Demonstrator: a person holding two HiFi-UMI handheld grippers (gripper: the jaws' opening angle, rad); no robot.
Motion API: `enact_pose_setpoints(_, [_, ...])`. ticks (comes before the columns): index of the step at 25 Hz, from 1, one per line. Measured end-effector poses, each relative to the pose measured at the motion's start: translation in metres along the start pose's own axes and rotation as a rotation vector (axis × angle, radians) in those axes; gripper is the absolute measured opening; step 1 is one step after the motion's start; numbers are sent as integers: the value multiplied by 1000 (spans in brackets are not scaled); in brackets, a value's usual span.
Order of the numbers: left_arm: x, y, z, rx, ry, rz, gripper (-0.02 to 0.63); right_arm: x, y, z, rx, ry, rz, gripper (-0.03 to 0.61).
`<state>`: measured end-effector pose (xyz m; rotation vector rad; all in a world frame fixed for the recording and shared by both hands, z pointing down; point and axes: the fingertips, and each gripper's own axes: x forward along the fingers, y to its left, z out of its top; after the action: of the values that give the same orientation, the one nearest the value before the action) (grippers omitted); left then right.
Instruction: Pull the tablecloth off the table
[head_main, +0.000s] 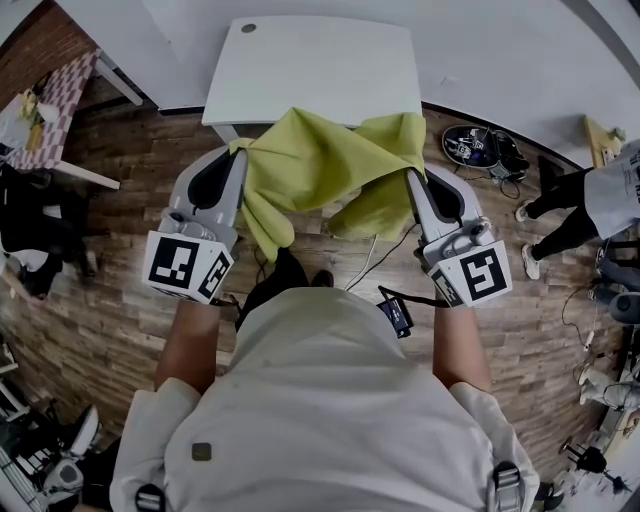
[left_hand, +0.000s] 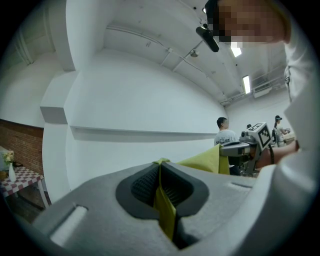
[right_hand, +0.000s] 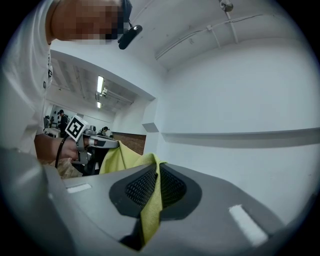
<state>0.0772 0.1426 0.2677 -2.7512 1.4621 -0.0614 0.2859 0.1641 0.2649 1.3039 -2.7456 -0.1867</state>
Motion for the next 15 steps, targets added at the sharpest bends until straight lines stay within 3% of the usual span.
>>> enact_pose_setpoints(15, [-1,6,-11,-1,22,-1,8,6,3,-3,3,1,1,15])
